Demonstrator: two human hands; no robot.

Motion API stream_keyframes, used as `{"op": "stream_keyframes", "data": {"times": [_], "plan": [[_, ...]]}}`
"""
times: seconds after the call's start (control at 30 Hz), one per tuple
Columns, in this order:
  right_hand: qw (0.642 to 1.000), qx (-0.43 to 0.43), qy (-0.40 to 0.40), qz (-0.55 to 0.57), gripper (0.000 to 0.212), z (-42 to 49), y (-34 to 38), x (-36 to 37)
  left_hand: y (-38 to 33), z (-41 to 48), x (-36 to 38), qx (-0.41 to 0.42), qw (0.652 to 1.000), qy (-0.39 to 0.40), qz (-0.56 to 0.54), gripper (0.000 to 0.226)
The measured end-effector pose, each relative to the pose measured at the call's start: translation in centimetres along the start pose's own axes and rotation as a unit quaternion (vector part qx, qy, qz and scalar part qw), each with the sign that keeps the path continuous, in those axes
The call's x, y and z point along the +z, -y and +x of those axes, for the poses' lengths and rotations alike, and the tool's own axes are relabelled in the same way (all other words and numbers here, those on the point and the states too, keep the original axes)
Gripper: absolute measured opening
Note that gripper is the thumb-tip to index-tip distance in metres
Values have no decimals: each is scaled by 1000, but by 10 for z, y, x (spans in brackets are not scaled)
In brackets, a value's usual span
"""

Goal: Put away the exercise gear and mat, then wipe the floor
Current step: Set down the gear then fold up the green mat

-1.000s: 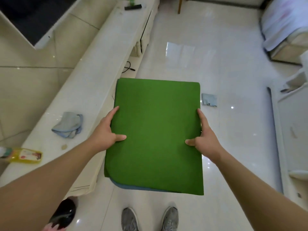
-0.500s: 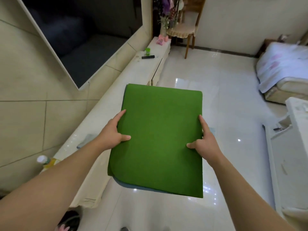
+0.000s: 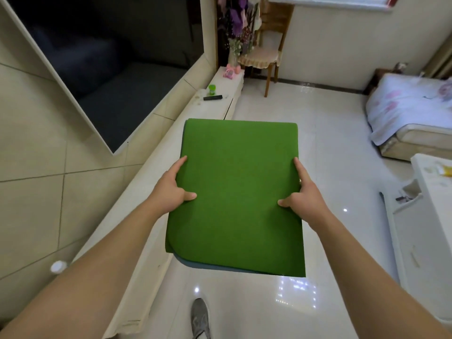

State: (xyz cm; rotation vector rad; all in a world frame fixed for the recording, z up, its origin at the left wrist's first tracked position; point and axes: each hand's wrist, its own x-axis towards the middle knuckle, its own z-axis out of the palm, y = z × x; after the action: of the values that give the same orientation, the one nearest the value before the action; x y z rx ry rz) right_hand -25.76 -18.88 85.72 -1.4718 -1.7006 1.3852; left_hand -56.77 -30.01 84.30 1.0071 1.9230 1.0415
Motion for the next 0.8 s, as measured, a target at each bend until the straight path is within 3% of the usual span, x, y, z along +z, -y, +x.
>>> {"op": "stream_keyframes", "data": {"times": [0.4, 0.8], "plan": [[998, -22, -50, -8, 111, 117, 51, 22, -40, 159, -39, 32, 999, 39, 19, 107], [999, -22, -30, 12, 111, 302, 53, -46, -103, 323, 25, 37, 999, 21, 21, 104]]}}
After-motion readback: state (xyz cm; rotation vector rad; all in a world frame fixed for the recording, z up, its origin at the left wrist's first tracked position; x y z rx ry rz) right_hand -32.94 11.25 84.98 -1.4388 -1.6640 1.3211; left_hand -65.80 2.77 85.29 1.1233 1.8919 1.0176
